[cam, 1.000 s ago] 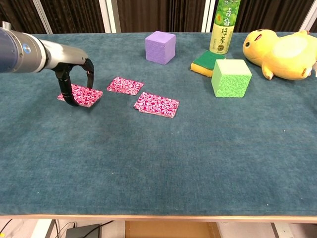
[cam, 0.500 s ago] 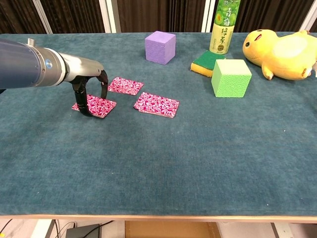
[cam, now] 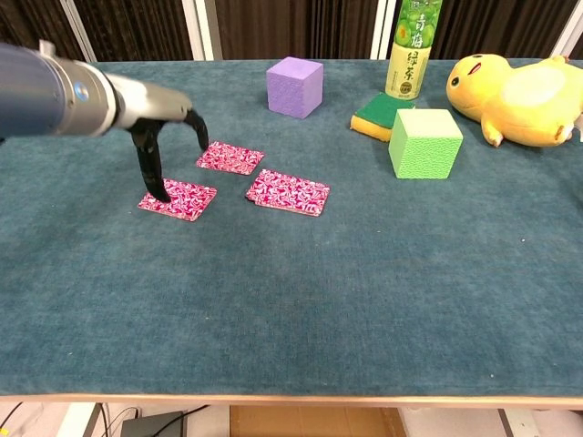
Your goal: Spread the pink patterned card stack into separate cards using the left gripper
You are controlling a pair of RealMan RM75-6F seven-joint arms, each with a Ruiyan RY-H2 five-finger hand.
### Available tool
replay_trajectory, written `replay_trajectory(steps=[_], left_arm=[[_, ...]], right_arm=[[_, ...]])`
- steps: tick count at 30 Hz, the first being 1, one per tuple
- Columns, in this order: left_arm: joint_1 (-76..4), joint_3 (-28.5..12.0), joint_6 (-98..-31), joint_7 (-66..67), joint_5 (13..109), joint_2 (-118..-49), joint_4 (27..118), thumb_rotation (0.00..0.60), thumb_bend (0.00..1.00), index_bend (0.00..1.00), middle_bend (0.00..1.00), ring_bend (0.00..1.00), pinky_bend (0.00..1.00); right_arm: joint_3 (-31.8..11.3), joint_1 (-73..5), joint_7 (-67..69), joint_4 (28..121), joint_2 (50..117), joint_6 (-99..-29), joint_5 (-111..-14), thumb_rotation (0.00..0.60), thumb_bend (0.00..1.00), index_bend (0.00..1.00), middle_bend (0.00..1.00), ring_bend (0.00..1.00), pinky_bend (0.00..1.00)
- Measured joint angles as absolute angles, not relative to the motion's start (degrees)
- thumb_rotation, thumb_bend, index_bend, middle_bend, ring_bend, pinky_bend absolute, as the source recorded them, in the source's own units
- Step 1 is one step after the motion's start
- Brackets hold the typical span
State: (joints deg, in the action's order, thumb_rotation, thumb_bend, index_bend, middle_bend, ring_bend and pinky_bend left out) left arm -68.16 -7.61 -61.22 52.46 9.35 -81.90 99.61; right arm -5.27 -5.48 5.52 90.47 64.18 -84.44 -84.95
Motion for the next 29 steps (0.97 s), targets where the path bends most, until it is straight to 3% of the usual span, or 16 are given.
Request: replay_trajectory(steps=[9, 17, 23, 29], left_arm=[[-59.0, -6.5, -62.5, 36.5, 37.8, -71.6, 103.1, 0.600, 0.11, 0.16, 0.07, 0.00, 0.00], [-39.6, 1.4, -67.8, 16.6, 61.4, -53.9, 113.0, 0.600, 0.09, 0.14, 0.07, 0.00, 0.00], [-26.0, 9.2, -76.1, 6.9, 77.3, -50.8, 111.0, 0.600, 0.07, 0.10, 0.05, 0.00, 0.00], [-20.2, 10.8, -82.9, 1.5, 85.4, -52.2, 103.9, 0.600, 0.07, 0.11, 0.05, 0.00, 0.00]], right_arm=[[-5.3, -5.4, 4.8, 90.5, 64.4, -84.8, -85.1, 0.600, 0.20, 0.07, 0.06, 0.13, 0.24], [-5.6, -5.3, 4.0, 90.3, 64.4, -85.4, -85.0, 0.600, 0.20, 0.07, 0.06, 0.13, 0.24], [-6.1, -5.2, 4.6, 90.0, 64.9, -86.9, -85.6, 0.600, 0.20, 0.07, 0.05, 0.13, 0.24], [-6.0, -5.1, 4.7, 89.6, 65.3, -87.6, -86.5, 0.600, 0.20, 0.07, 0.05, 0.13, 0.24]])
